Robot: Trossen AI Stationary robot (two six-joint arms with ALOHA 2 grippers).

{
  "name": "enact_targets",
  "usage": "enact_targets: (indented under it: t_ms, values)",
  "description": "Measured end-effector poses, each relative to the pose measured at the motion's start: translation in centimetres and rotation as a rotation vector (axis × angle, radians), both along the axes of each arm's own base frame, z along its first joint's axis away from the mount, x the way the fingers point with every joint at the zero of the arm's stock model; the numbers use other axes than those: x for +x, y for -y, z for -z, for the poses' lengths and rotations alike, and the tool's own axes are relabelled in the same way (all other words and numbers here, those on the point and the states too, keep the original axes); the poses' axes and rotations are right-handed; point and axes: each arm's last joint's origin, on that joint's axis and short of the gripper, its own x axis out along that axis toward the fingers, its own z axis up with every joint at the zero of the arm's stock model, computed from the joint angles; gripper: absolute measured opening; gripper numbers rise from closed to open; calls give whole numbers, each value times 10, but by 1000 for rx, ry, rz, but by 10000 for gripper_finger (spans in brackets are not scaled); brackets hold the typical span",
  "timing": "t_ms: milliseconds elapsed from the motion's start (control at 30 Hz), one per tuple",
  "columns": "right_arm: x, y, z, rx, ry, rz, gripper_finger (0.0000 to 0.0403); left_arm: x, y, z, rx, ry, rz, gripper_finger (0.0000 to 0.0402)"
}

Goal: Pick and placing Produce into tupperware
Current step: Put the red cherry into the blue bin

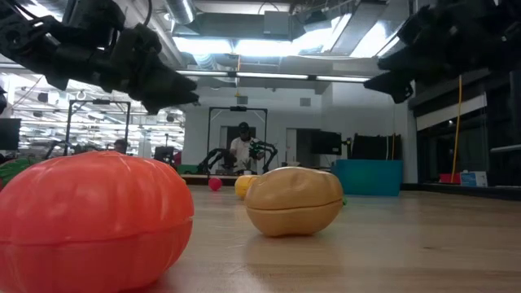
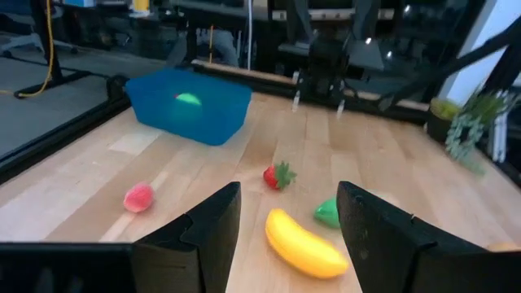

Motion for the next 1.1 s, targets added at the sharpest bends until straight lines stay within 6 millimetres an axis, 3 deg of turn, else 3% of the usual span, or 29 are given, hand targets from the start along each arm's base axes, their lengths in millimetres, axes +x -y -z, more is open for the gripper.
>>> enact_targets:
  t_ms: [367,600,800,1100]
  values:
    - [8,-7,8,-42,-43,-69,188,3,21,-1,0,12,113,187]
    - [12,-6,12,-36,-64,-66,171,3,29,-1,10,13,89,165]
    - [18,-5,11,-44,-30,-65,171,9,22,-5,14,-63,2,157]
    - [25,-2,14,-93,-18,-1,171,43,-7,-17,57,-377,-94,163]
